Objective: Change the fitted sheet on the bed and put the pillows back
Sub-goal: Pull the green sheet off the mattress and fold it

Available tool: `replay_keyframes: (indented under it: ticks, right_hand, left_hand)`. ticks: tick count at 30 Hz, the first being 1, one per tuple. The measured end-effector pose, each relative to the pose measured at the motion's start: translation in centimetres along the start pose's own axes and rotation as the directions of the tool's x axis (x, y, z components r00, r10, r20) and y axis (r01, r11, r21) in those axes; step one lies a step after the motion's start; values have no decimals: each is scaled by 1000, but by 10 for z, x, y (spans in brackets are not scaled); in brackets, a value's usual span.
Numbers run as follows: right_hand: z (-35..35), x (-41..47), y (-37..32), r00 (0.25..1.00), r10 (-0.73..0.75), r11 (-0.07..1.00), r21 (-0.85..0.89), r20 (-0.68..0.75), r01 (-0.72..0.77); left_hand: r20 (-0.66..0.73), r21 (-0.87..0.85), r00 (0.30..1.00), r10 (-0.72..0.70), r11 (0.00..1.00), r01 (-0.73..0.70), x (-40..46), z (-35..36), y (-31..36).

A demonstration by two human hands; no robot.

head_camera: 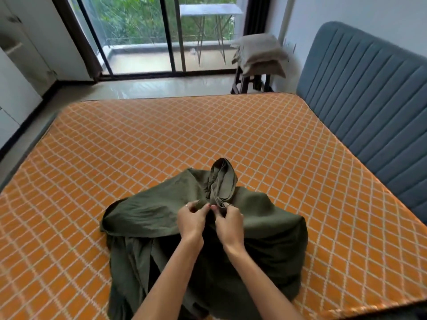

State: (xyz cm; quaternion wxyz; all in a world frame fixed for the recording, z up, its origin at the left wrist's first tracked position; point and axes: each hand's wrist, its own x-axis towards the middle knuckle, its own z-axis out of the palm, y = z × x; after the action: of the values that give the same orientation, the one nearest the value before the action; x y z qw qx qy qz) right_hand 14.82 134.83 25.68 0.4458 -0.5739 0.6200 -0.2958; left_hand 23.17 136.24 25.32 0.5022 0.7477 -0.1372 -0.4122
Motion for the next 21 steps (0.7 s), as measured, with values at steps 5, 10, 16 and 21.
replay_keyframes:
  ticks: [5,10,16,21]
  right_hand:
    - [-3,-16,-1,998,-18,999,49,-65,22]
    - [-3,-30,-7,998,-65,988,139,11,63]
    - [4,-32,-2,998,-3,968,249,67,-14]
    - [13,-32,-1,999,38,959,282,6,-38]
  left_hand:
    - [-109,230,911,397,902,-365,-27,-16,8]
    - [-25,115,901,433,897,-427,-41,-13,4]
    - [88,5,939,332,943,-333,-36,-22,1]
    - [105,-161,991,83,985,-66,-30,-29,-3]
